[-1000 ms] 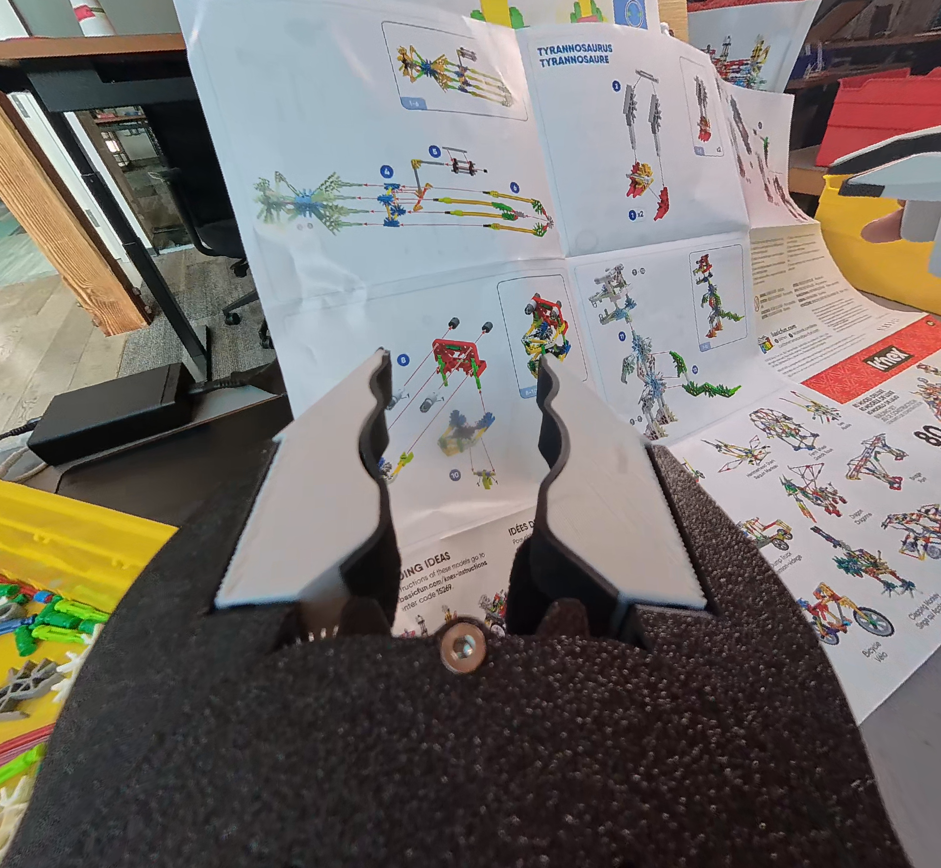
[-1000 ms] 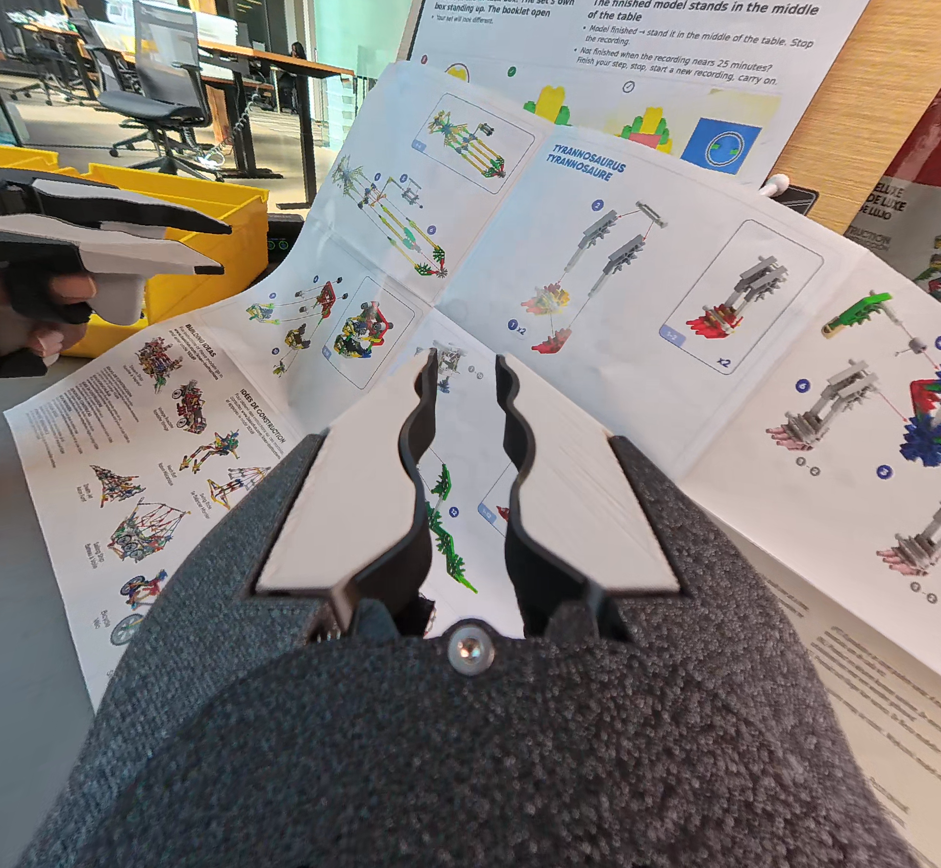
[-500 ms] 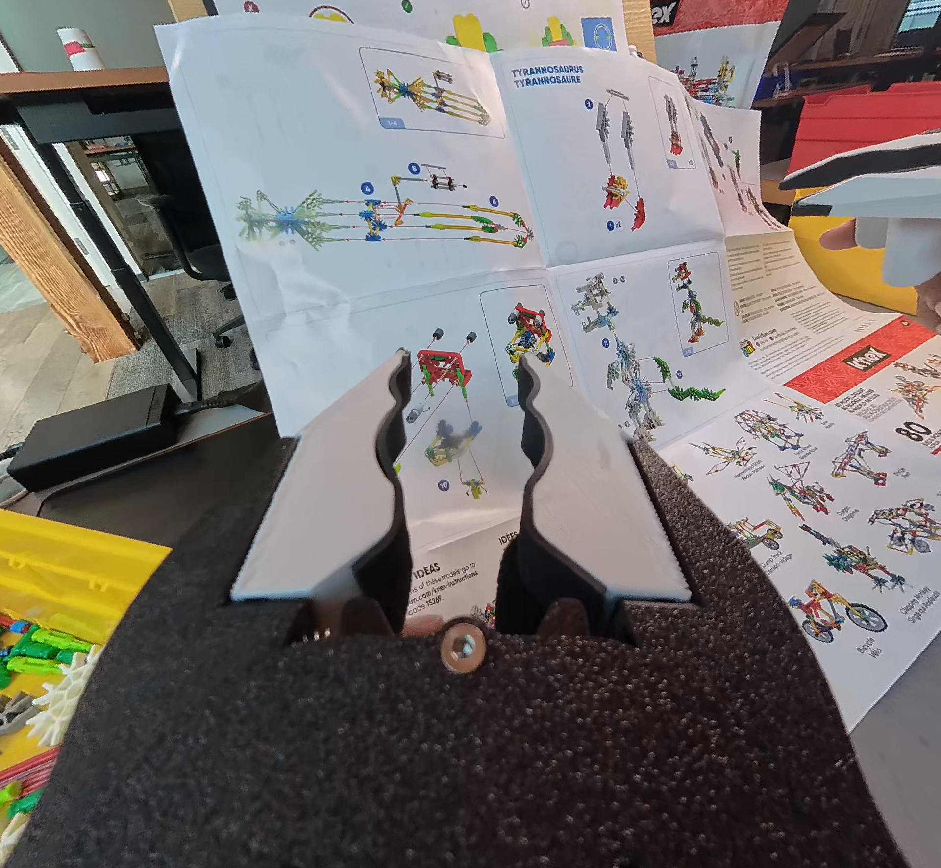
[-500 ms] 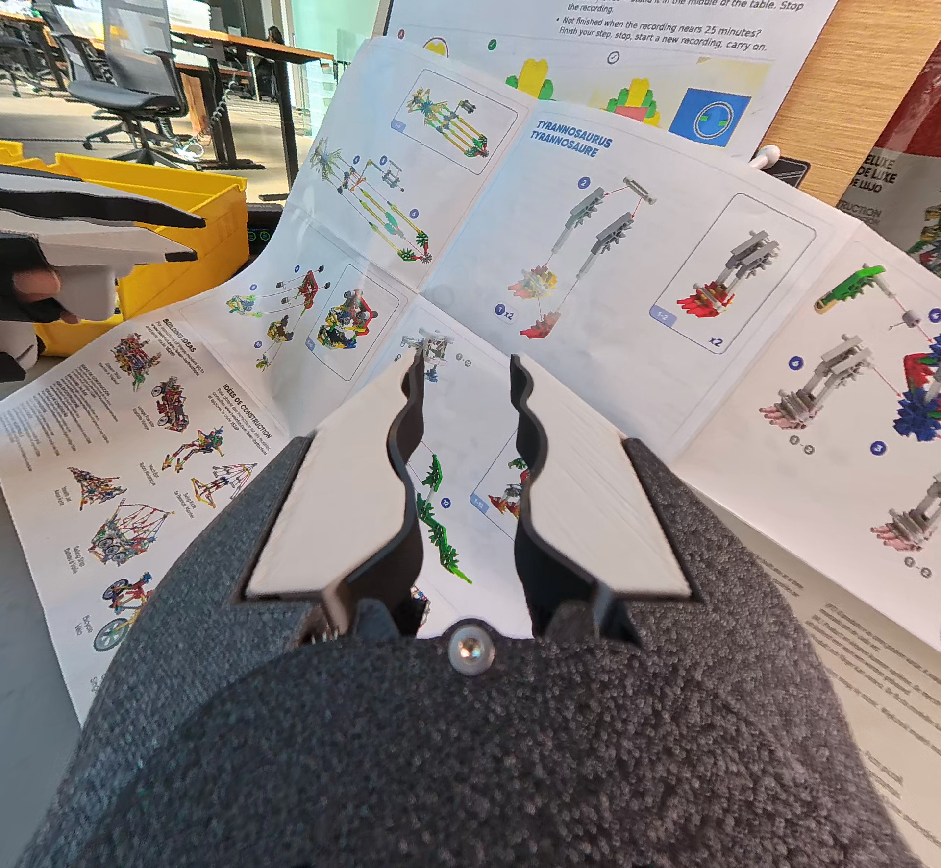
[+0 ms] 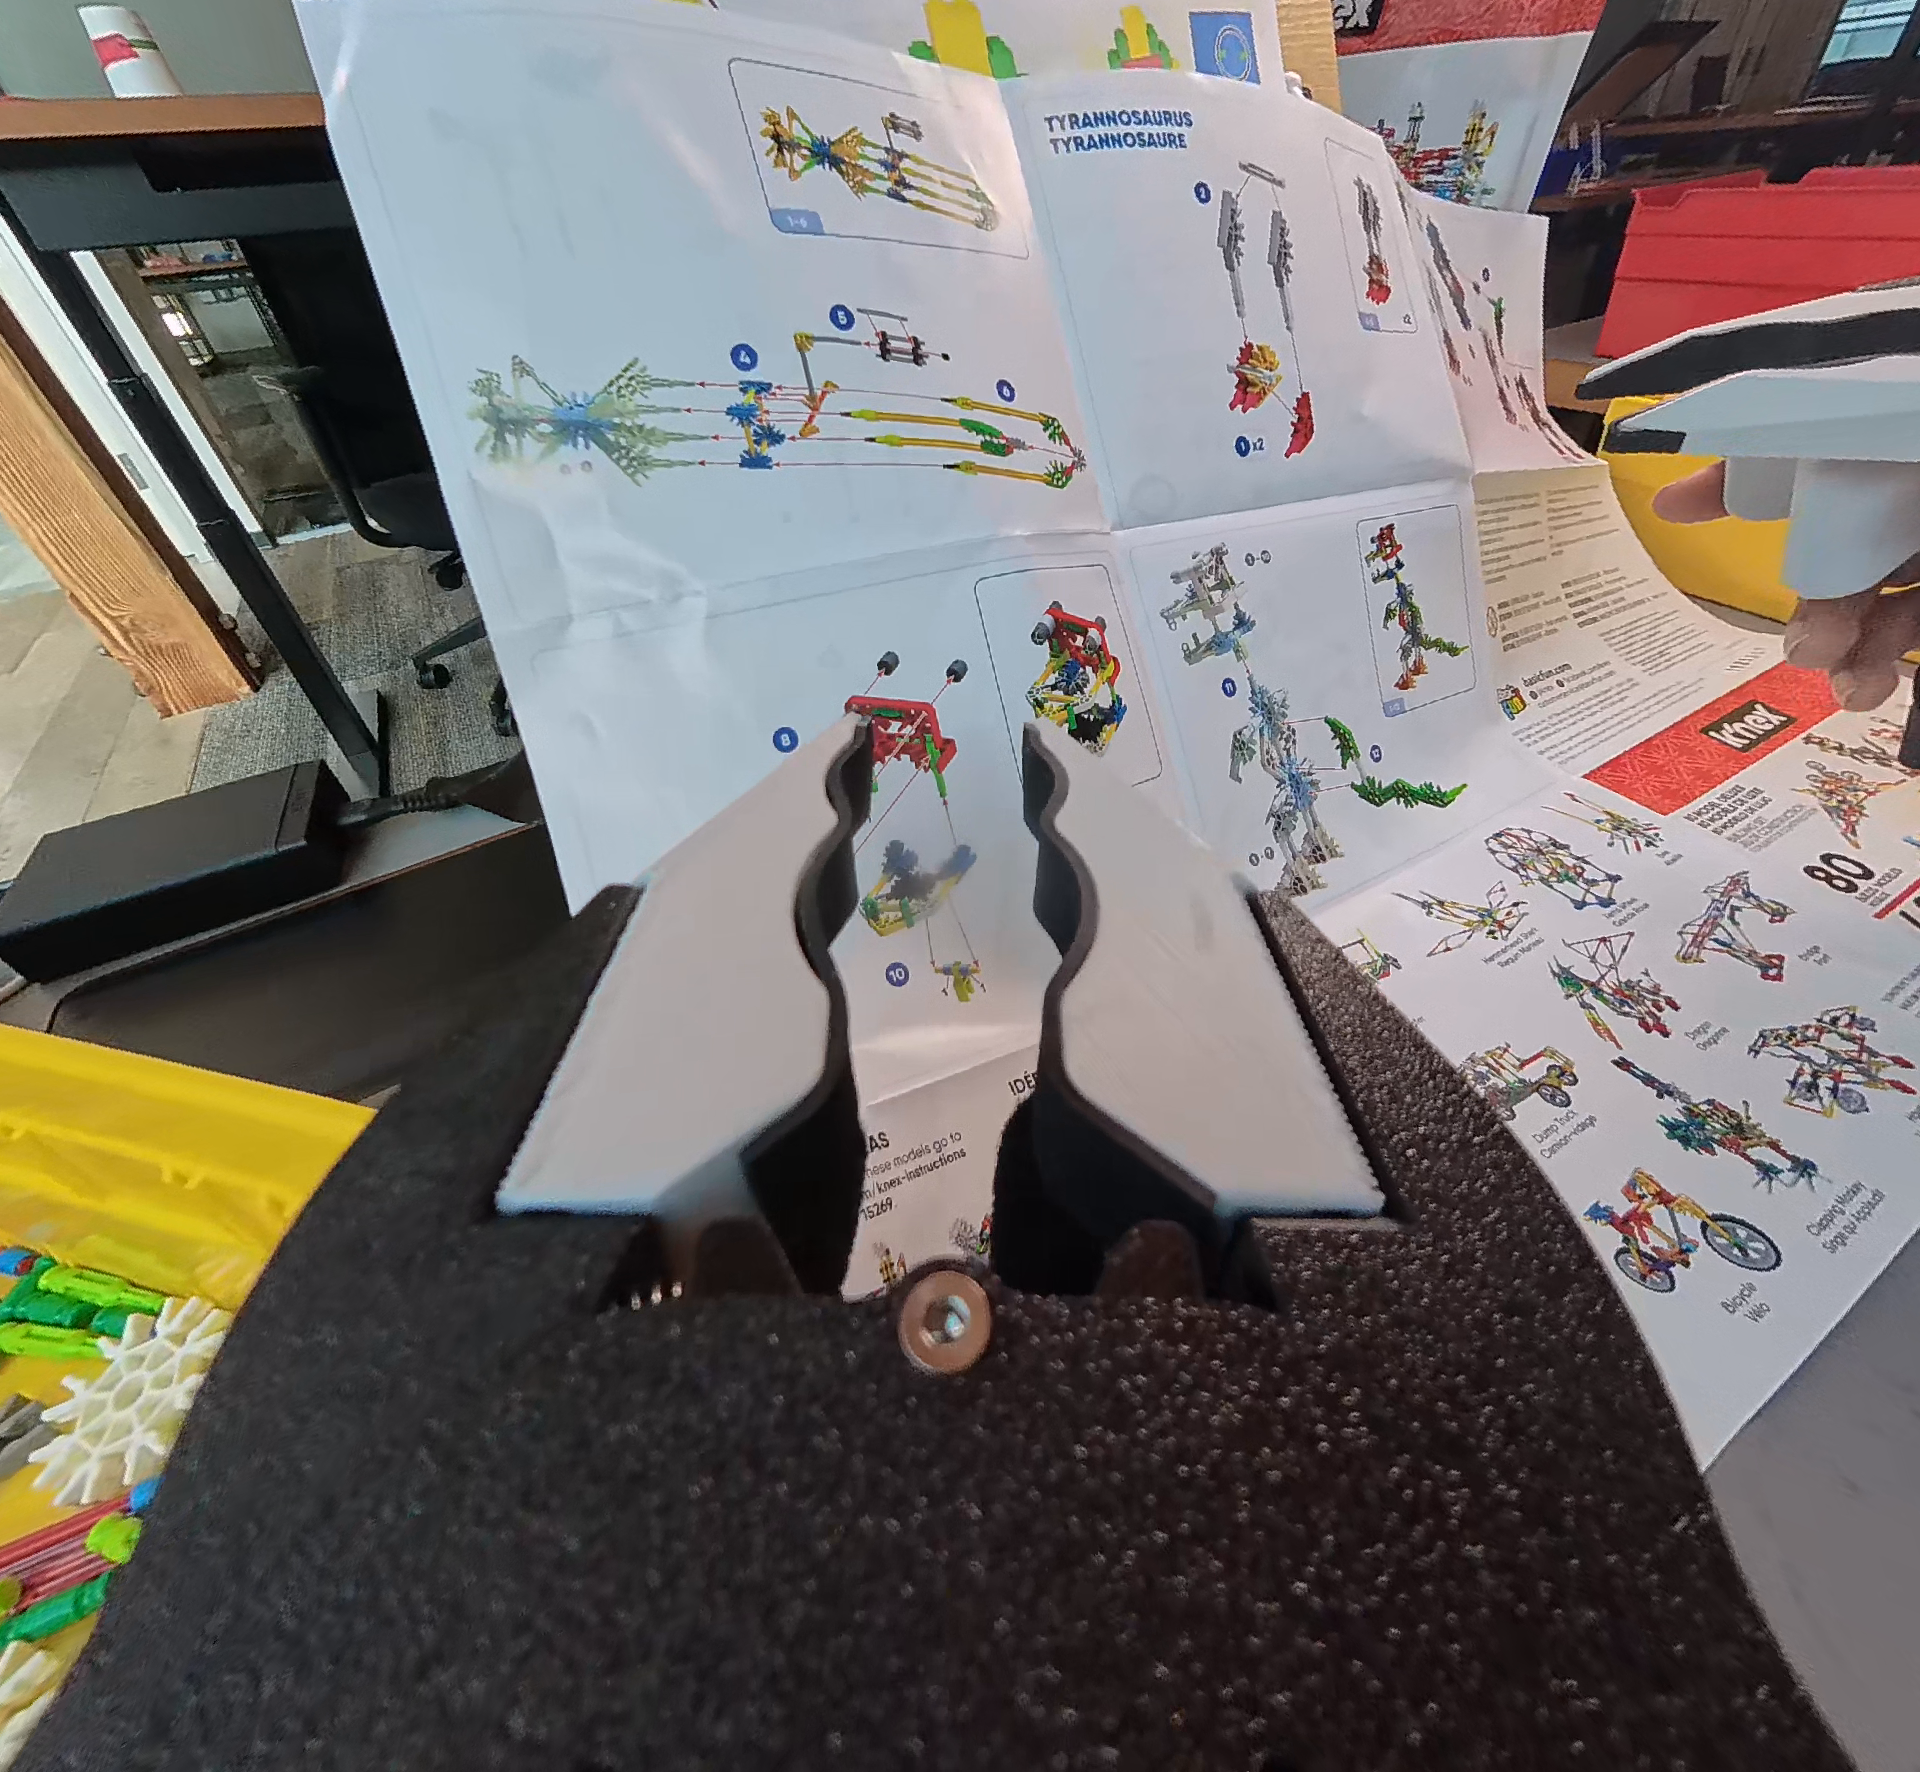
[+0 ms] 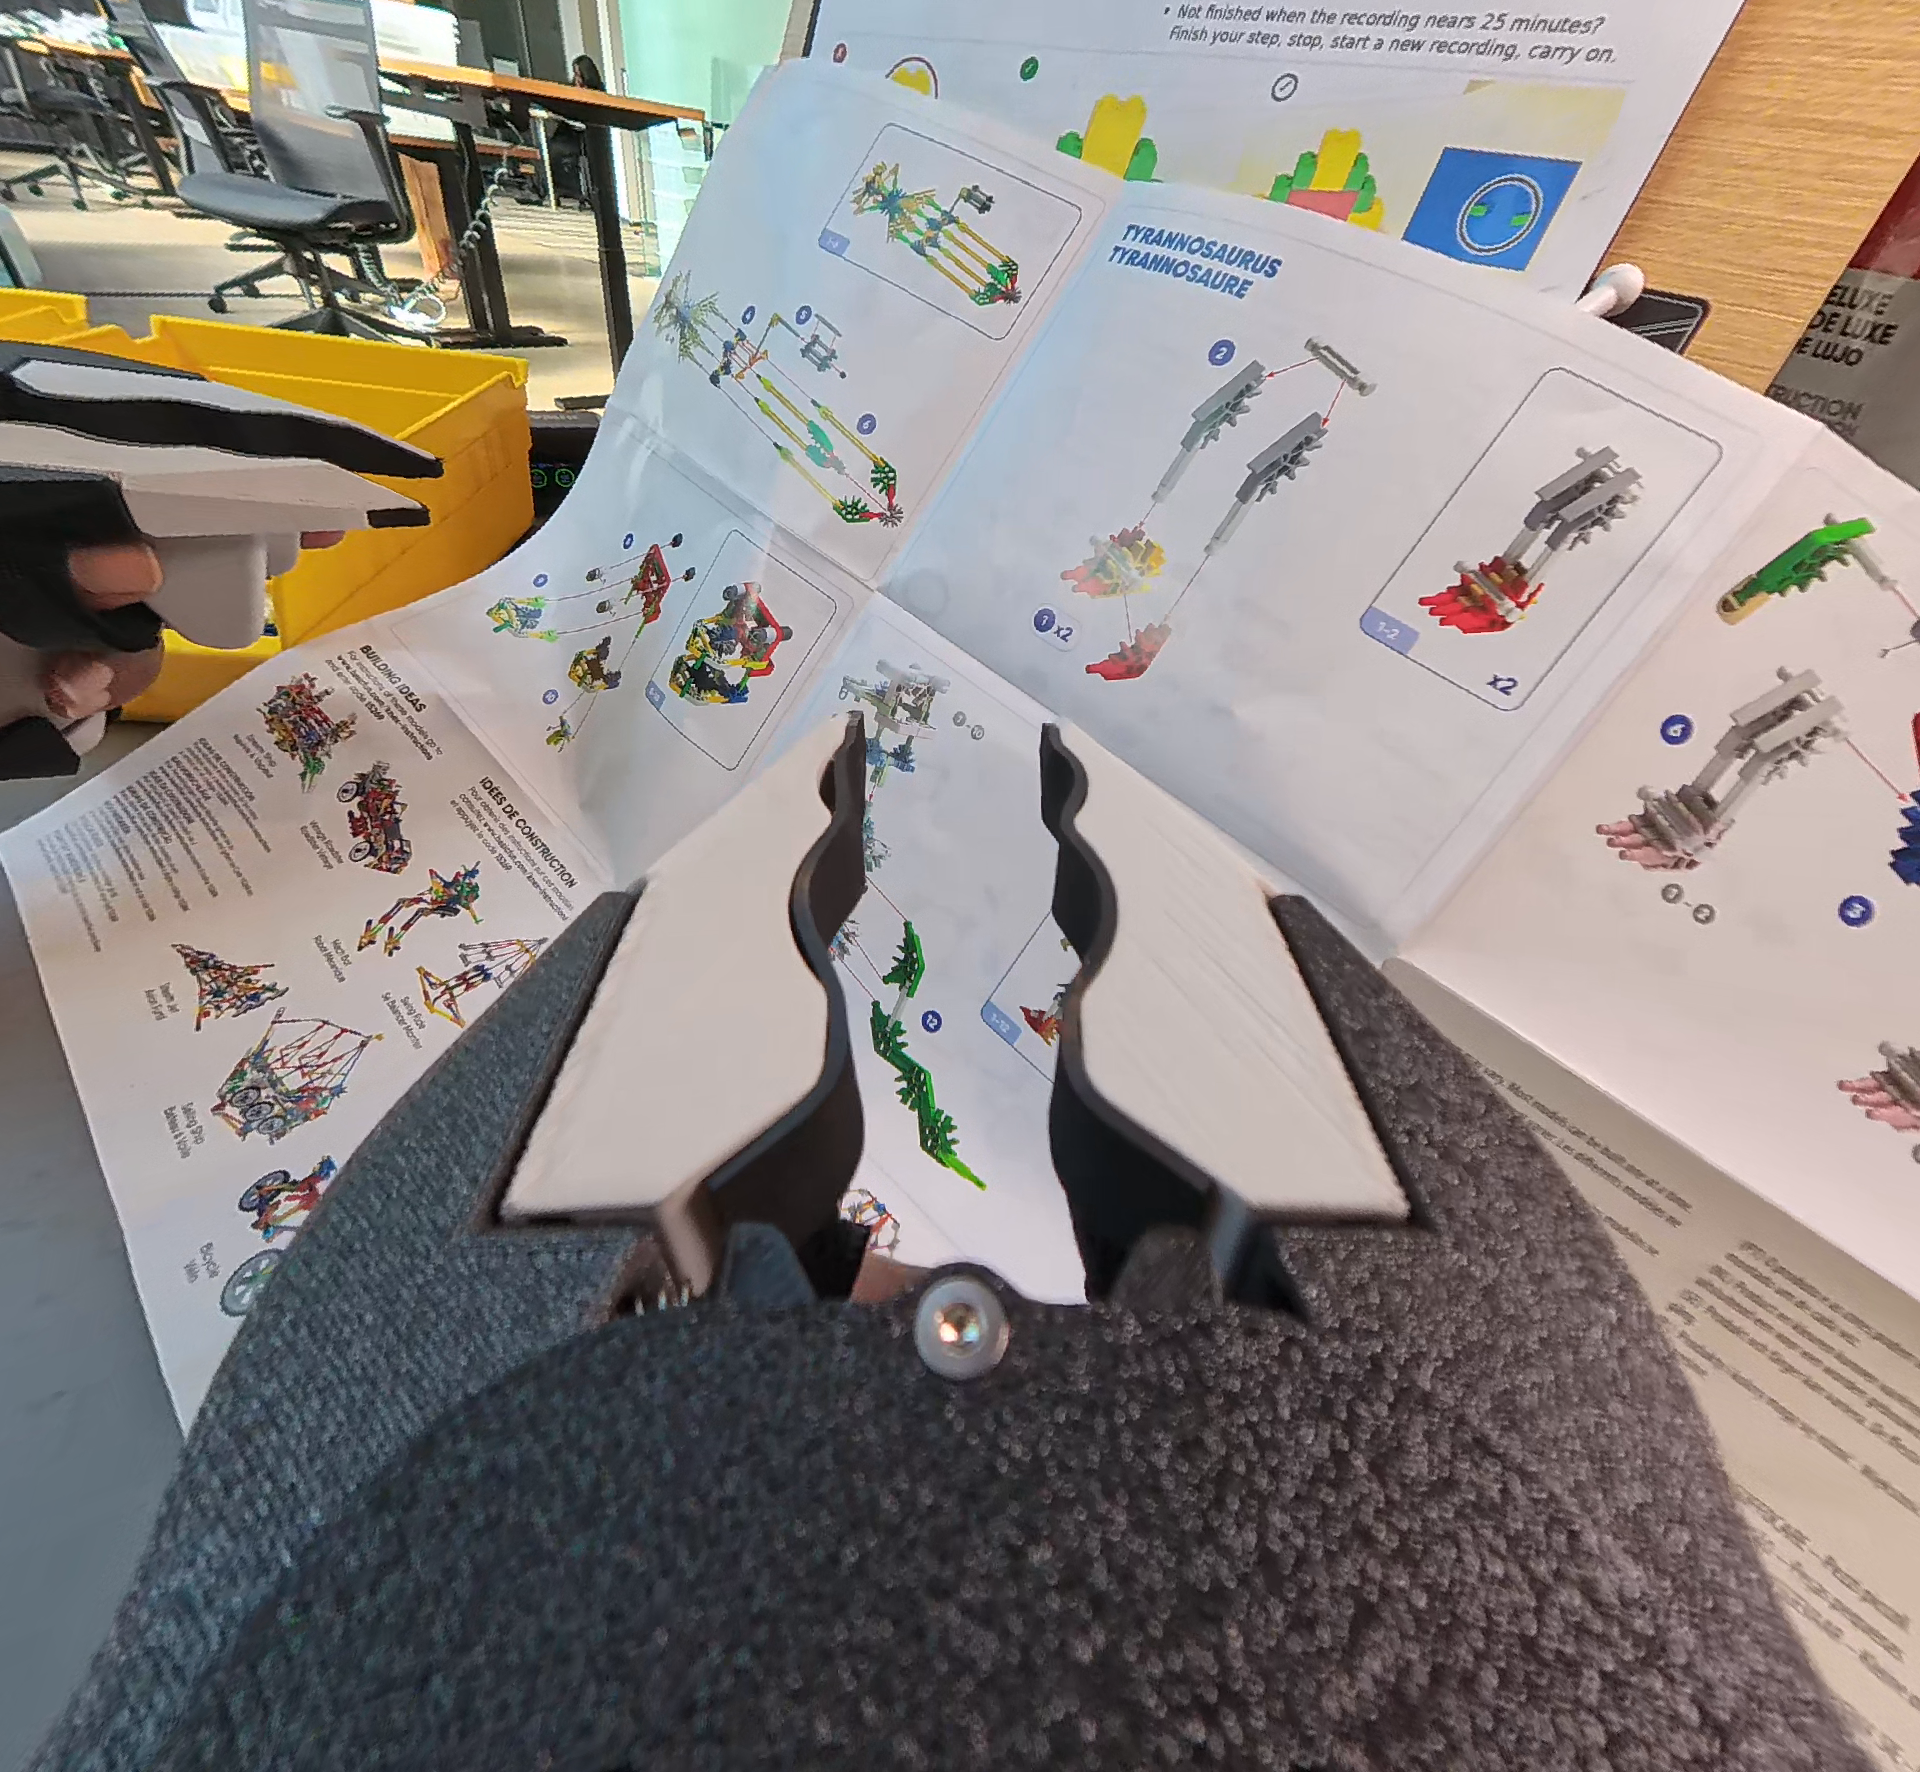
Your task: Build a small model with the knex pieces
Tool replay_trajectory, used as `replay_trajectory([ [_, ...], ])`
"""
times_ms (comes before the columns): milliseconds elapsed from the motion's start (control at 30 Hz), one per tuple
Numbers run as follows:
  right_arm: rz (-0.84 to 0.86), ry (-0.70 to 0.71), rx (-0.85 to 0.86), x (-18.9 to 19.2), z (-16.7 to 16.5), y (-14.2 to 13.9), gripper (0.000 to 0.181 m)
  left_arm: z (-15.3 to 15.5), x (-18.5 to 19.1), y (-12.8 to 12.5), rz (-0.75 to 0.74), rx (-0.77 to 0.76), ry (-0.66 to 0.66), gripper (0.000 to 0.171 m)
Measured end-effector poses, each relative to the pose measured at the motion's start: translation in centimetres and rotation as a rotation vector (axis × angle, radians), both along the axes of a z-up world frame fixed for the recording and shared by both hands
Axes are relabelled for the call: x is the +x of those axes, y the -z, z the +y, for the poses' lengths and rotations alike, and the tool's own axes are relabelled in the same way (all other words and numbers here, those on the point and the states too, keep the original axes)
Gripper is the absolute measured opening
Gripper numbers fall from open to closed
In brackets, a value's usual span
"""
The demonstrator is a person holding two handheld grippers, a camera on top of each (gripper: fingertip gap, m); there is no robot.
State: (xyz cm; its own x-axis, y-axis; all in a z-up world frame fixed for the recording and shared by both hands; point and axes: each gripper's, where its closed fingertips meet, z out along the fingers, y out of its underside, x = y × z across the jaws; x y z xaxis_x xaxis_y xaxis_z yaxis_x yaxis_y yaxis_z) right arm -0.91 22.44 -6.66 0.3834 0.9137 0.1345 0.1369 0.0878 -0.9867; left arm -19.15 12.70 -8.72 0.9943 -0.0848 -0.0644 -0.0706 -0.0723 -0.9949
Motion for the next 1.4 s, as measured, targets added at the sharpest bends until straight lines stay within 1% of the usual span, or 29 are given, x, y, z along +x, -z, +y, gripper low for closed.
replay_trajectory([
  [500,-0.006,0.036,-0.017,0.3,0.8,0.6,0.034,0.0,-0.1,0.3,-0.023,-0.01,0.0,0.028],
  [667,0.002,0.109,-0.042,1.0,2.0,0.7,0.048,0.1,0.0,0.6,-0.03,-0.016,0.003,0.028],
  [733,0.013,0.126,-0.061,1.3,2.5,0.7,0.049,0.1,0.1,0.8,-0.04,-0.027,0.01,0.029],
  [1033,0.033,0.13,-0.073,1.6,2.8,0.5,0.048,0.2,-0.1,0.9,-0.029,-0.029,0.005,0.029],
  [1267,0.043,0.119,-0.05,2.0,2.9,0.1,0.038,0.3,0.1,1.1,-0.017,-0.037,0.009,0.029],
  [1400,0.045,0.129,-0.039,2.5,3.4,-0.1,0.035,0.3,0.4,1.2,-0.034,-0.047,0.024,0.029],
])
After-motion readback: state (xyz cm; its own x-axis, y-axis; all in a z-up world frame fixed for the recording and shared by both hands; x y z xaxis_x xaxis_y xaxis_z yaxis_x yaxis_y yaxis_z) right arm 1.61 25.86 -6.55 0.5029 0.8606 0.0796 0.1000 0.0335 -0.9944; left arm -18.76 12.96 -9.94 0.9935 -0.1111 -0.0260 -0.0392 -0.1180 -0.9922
